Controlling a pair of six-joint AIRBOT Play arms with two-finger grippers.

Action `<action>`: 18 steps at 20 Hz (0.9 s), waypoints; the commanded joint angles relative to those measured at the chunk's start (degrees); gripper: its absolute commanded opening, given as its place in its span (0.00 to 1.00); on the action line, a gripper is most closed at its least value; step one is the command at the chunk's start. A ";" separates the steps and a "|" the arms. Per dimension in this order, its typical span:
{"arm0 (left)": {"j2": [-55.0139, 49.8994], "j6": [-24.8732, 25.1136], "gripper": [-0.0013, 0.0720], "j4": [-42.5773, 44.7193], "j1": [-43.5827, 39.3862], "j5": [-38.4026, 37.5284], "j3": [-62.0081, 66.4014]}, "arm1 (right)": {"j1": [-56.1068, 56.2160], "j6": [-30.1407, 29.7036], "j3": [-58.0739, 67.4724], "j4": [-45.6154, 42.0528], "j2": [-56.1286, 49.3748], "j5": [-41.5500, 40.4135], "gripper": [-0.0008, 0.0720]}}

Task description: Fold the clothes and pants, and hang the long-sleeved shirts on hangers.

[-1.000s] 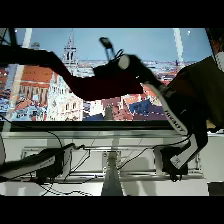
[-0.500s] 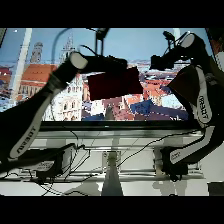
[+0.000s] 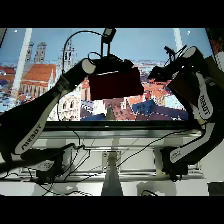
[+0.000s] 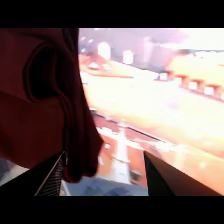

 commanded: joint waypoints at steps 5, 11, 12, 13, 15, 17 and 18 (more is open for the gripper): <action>5.09 0.07 1.00 1.42 12.35 -16.02 0.00 | 7.78 -5.88 -6.16 21.33 -8.07 -5.22 0.81; 9.11 0.09 0.98 4.66 19.93 -23.63 0.00 | 14.82 -12.20 1.66 21.44 -6.32 -9.90 0.04; 10.69 0.07 0.98 7.30 21.75 -25.90 0.00 | 14.58 -11.78 3.56 20.41 -4.81 -9.94 0.04; 12.48 0.07 0.94 10.12 23.54 -27.98 0.00 | 13.97 -10.45 5.49 19.04 -2.97 -9.99 0.03; 17.25 0.07 0.82 15.43 27.98 -31.89 0.00 | 11.67 -5.51 9.16 13.66 2.05 -9.92 0.04; 21.77 0.07 0.82 16.65 32.37 -33.59 0.00 | 8.35 2.45 11.15 5.68 8.13 -9.68 0.04; 23.93 0.07 0.82 16.65 34.45 -33.83 0.00 | 6.45 6.60 11.21 1.53 11.61 -9.66 0.04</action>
